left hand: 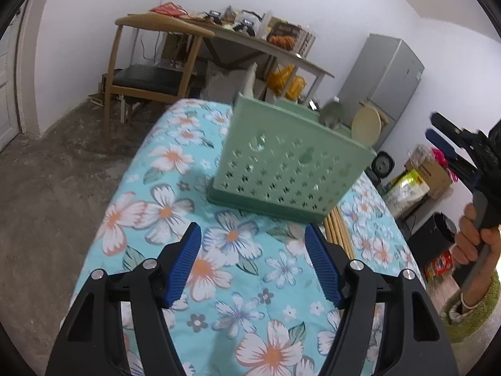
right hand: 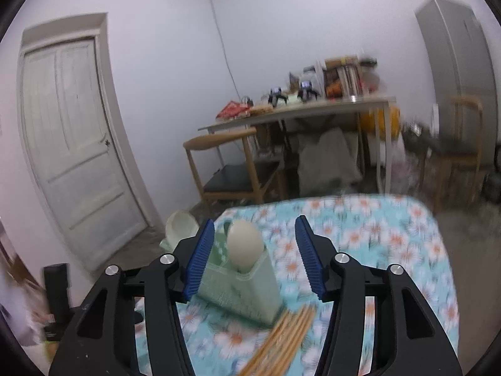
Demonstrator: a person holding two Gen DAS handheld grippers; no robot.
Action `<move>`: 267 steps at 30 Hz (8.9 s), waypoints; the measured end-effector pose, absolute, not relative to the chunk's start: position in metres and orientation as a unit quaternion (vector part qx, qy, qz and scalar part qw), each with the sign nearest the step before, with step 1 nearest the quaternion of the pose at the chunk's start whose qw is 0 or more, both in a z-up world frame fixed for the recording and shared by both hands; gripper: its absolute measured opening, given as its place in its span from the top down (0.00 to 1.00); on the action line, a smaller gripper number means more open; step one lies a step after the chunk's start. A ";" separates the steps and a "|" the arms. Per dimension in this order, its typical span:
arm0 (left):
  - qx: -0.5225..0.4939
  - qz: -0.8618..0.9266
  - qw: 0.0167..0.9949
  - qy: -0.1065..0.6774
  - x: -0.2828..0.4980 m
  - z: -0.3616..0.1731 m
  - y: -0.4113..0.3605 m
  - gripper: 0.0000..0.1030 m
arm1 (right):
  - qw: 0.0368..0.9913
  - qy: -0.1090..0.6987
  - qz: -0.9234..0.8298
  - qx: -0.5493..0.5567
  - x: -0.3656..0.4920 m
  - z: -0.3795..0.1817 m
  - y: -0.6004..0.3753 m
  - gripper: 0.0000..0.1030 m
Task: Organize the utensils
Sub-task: 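Lower the metal spoon into the green holder and open the right gripper, then move both grippers to the chopsticks and close the right gripper on one, then grasp a wooden chopstick with the left gripper while the right holds its chopstick, then lift both chopsticks and carry them above the green holder, then lower the left gripper's chopstick into the green holder and open it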
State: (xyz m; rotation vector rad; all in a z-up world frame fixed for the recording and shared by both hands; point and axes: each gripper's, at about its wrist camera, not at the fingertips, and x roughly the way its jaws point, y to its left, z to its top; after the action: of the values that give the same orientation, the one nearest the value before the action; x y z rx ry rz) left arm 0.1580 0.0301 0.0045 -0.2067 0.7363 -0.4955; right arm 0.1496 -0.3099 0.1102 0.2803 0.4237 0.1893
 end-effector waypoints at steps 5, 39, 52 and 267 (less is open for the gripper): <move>-0.080 -0.249 0.886 0.382 0.156 -0.004 0.013 0.35 | 0.923 0.294 0.115 0.219 0.129 0.074 -0.331 0.47; 0.014 -0.225 0.846 0.483 0.145 -0.058 -0.039 0.29 | 0.748 0.452 0.124 0.470 0.129 -0.089 -0.331 0.95; 0.014 -0.250 0.860 0.445 0.141 -0.038 -0.047 0.36 | 0.754 0.444 0.110 0.471 0.100 -0.090 -0.357 0.96; -0.093 -0.202 0.942 0.250 0.293 0.127 -0.036 0.95 | 0.888 0.351 0.102 0.279 0.143 0.070 -0.329 0.96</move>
State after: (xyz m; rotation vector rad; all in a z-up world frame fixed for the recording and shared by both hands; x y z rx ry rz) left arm 0.2925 -0.0364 0.1275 -0.1897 0.5107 -0.4127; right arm 0.1430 -0.3292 0.0698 0.5792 0.7293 0.2115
